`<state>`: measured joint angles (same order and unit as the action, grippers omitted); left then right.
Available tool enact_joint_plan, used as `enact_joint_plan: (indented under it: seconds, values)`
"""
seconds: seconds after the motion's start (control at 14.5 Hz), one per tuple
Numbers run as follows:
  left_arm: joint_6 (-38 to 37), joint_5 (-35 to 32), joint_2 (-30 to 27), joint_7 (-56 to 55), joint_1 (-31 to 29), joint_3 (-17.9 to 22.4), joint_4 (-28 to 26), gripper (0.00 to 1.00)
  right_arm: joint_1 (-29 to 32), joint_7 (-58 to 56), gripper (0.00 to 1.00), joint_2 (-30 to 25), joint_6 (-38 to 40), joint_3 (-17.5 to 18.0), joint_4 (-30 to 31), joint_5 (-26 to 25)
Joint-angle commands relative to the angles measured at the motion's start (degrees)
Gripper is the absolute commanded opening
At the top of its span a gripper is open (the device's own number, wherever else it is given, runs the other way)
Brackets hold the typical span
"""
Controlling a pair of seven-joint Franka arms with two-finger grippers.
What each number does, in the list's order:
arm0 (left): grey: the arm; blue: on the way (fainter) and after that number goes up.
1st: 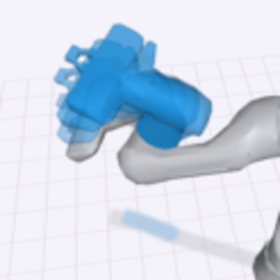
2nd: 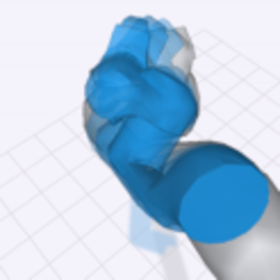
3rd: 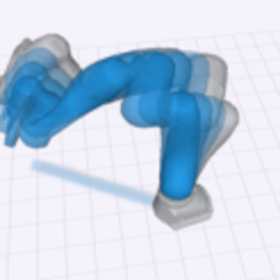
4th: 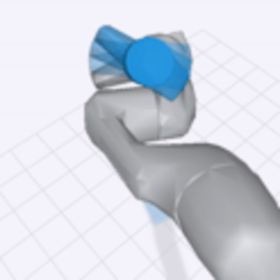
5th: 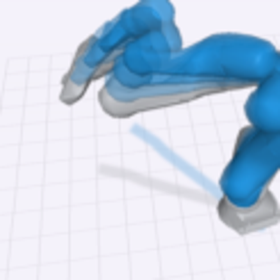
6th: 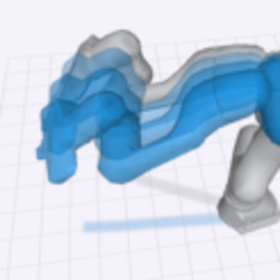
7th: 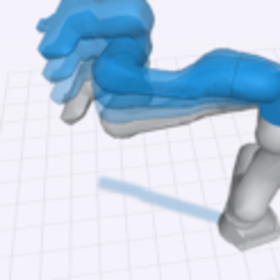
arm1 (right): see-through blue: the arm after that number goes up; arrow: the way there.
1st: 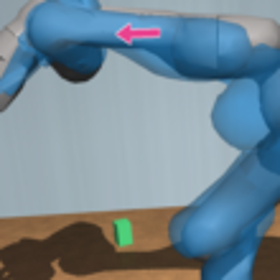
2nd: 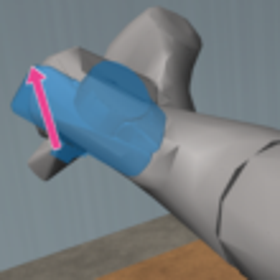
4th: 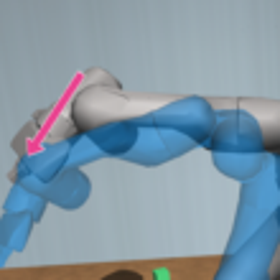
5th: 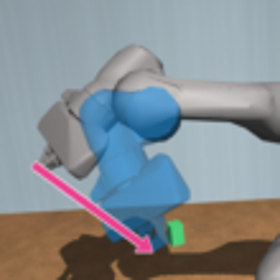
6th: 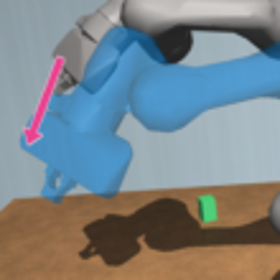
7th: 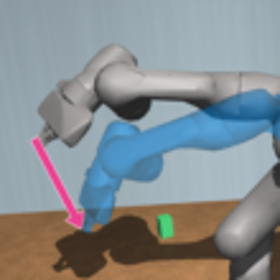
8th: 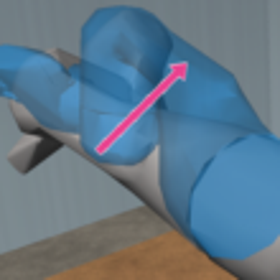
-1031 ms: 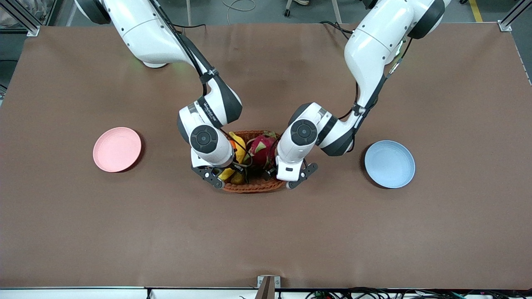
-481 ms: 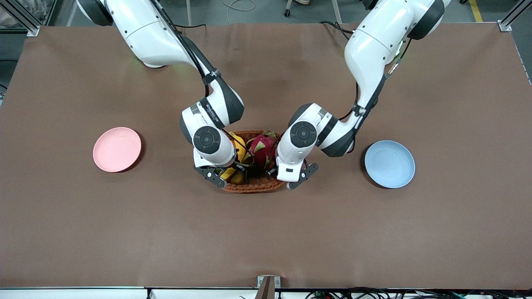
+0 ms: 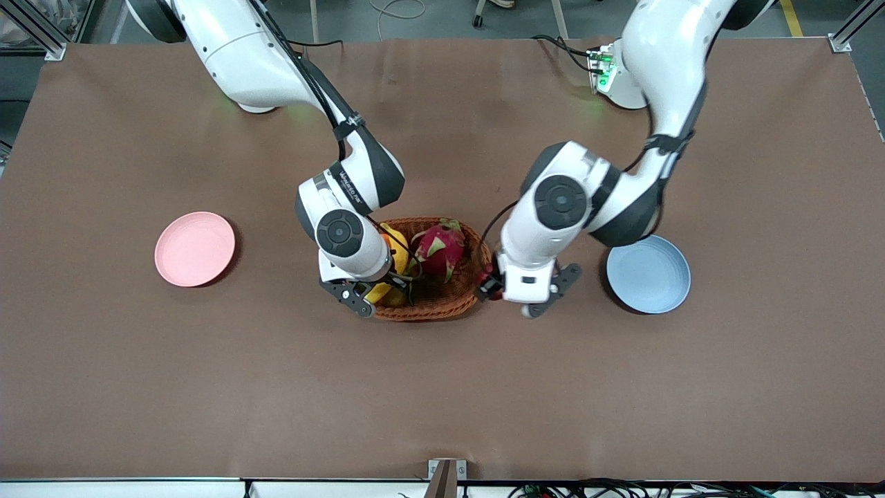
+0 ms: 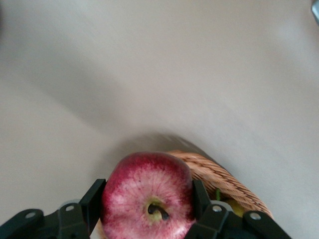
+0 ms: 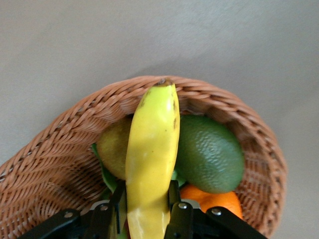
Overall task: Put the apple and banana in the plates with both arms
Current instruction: 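Carry the banana to the pink plate while the left gripper carries the apple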
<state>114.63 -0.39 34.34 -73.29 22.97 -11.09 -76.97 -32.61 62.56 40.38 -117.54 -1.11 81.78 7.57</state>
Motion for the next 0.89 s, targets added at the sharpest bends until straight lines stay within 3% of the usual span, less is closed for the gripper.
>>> enact_joint_plan:
  seconds: [0.0, 0.21, 0.41, 0.62, 0.83]
  values:
    - [-6.2, -0.1, -5.0, 8.6, -4.9, -0.1, -3.2, 0.27, 3.5, -5.8, 0.24, -2.5, 7.7, 0.1, -2.0, 0.5]
    - [-6.8, -3.0, -9.0, 16.8, -10.4, -0.1, -9.4, 0.27, 10.3, -20.0, 0.24, -5.1, 16.1, -0.7, -2.0, -0.4]
    - [-4.9, -8.7, -11.3, 21.2, -14.3, -0.3, -16.1, 0.27, 20.6, -35.6, 0.24, -7.8, 18.4, -0.9, 0.5, -0.3]
    - [1.6, -9.4, -12.5, 22.1, -17.8, -0.2, -22.8, 0.28, 30.8, -53.5, 0.24, -12.8, 17.7, -0.8, 8.2, -0.3]
    - [13.7, -13.6, -14.6, 21.6, -22.4, -0.6, -33.1, 0.28, 35.0, -63.4, 0.24, -20.2, 12.5, -0.9, 19.9, -1.8]
